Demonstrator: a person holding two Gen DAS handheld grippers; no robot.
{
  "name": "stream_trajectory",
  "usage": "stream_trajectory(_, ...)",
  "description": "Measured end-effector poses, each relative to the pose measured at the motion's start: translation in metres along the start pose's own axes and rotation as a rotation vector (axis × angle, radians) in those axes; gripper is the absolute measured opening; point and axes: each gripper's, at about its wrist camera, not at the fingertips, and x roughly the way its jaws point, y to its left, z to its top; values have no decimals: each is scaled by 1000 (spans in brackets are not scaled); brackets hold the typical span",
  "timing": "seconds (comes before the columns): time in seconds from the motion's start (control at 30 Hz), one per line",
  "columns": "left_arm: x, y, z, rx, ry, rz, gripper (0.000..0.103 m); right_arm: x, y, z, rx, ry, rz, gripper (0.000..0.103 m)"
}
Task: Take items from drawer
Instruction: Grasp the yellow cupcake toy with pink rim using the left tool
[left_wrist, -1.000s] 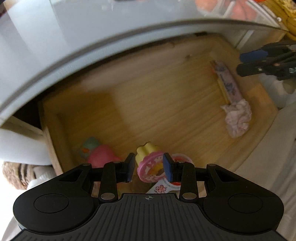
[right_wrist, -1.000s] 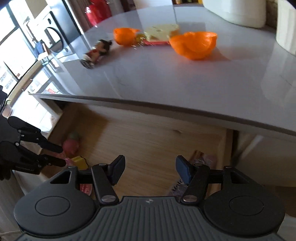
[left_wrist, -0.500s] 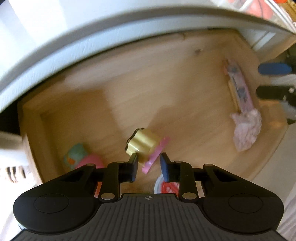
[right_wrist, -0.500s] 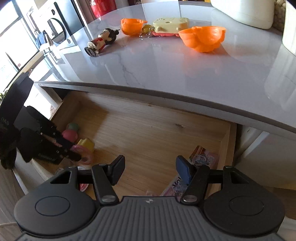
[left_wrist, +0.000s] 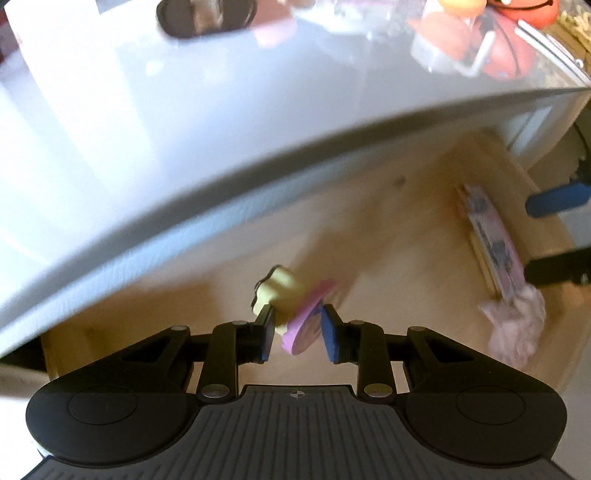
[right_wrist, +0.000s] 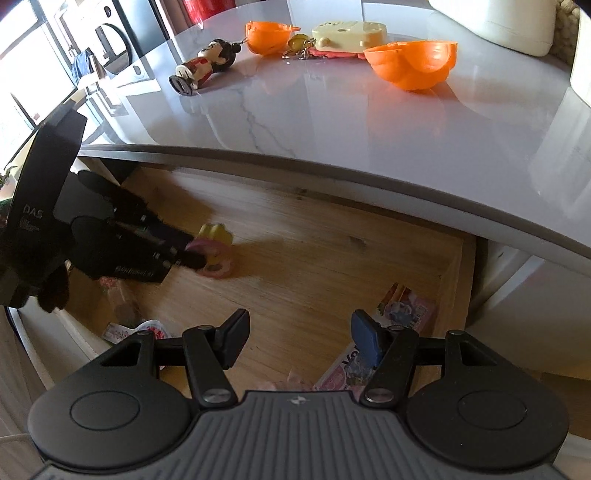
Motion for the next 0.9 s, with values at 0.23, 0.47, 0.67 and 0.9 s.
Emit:
stream_trajectory(0.23,7,-14,5,72,-140,62,34,1,0,0,12,2,-9,62)
stream_trajectory(0.47,16,-19,4,58,-158,112,46,2,-1,0,25,6,-14,62)
stream_trajectory(0.67,18,-9,6,-13,-133,112,51,2,-1,-1,35,9,-20,62)
stream_trajectory(0.9,17,8,7,-143,-129,79,52,-2,-4,-4,49,-2,-29,62)
